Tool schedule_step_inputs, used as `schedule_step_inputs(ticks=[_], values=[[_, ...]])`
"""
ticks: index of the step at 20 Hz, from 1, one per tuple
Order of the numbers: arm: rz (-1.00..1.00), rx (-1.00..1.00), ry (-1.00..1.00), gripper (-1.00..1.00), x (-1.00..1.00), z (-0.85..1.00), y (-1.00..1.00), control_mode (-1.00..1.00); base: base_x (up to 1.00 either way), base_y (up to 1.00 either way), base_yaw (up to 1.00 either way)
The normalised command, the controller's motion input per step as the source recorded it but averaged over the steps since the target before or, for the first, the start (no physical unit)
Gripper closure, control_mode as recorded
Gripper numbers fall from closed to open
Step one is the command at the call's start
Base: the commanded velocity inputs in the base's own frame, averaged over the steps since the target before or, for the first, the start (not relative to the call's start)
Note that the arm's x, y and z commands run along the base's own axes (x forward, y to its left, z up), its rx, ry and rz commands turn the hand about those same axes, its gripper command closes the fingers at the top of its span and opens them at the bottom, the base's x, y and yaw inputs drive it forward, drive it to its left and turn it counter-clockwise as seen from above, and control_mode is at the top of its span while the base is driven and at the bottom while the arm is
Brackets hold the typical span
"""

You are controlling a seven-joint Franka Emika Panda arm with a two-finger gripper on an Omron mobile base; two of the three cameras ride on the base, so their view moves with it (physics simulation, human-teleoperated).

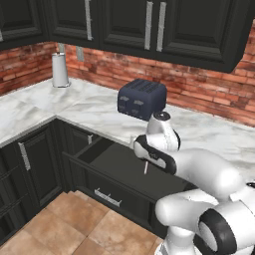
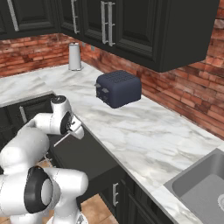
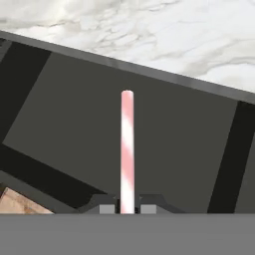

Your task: Take a straw from the drawer in front and place it inside the glass cup on the dining counter.

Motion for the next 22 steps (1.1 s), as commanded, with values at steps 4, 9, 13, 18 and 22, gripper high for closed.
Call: schedule_step_inputs(ticks=[4,9,13,18,22], values=[[0.00,0.00,-0.03,1.00,-0.88,0.97,0.00,-1.00,0.00,0.00,0.00],[0.00,0.00,-0.02,1.00,-0.51,0.96,0.00,-1.00,0.00,0.00,0.00],[0.01,0.00,0.00,1.00,-0.27,0.81,0.00,-1.00,0.00,0.00,0.00],[0.01,0.00,0.04,1.00,-0.08,0.49,0.00,-1.00,0.00,0.00,0.00],[0.00,0.00,0.04,1.00,-0.03,0.20,0.00,-1.00,0.00,0.00,0.00]])
